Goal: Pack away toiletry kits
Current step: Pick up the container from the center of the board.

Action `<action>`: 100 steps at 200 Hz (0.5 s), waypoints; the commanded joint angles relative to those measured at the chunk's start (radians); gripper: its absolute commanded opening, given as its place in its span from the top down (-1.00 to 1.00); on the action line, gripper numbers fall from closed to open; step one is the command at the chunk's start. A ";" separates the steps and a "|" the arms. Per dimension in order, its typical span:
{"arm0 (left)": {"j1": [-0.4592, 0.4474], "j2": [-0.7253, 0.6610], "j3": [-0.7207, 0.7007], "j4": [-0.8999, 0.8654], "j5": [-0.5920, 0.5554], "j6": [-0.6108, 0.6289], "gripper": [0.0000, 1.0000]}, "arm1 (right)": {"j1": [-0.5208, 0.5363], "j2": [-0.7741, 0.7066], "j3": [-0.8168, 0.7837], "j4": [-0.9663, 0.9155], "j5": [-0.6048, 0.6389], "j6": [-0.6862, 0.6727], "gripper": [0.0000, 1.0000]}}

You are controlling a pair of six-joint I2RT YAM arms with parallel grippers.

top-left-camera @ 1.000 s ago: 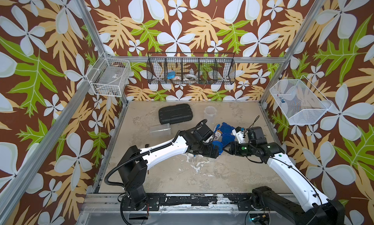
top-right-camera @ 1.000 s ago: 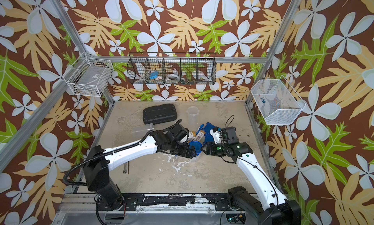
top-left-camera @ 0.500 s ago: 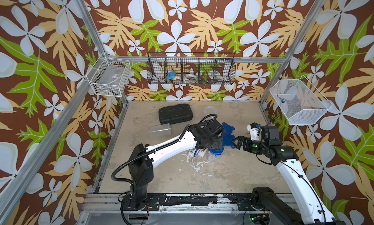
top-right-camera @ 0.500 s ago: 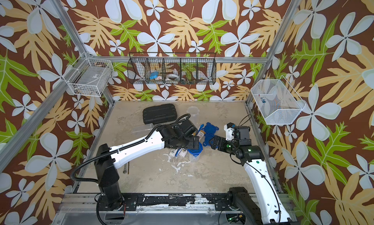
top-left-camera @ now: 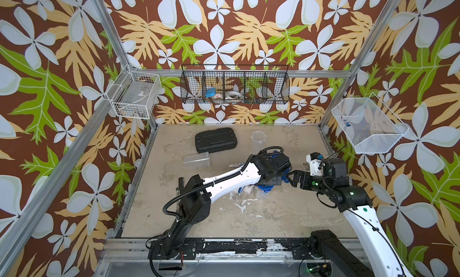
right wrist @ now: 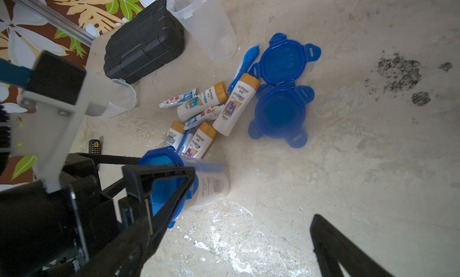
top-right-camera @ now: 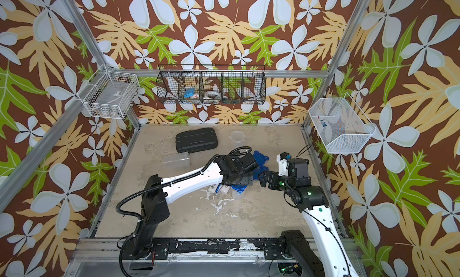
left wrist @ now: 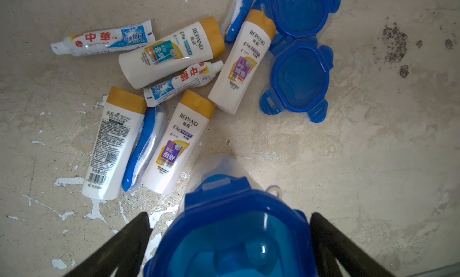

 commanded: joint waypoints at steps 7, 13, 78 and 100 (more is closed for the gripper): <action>-0.007 0.026 0.016 -0.070 -0.045 -0.021 -0.99 | 0.013 -0.006 0.008 -0.020 0.064 -0.025 -1.00; -0.007 0.028 0.019 -0.073 -0.047 -0.023 -0.99 | 0.015 -0.006 0.004 -0.020 0.066 -0.025 -1.00; -0.009 -0.016 -0.039 -0.082 -0.071 -0.001 -0.84 | 0.018 -0.006 0.020 -0.028 0.098 -0.037 -1.00; -0.008 -0.059 -0.081 -0.080 -0.084 0.019 -0.71 | 0.019 -0.002 0.031 -0.033 0.112 -0.045 -1.00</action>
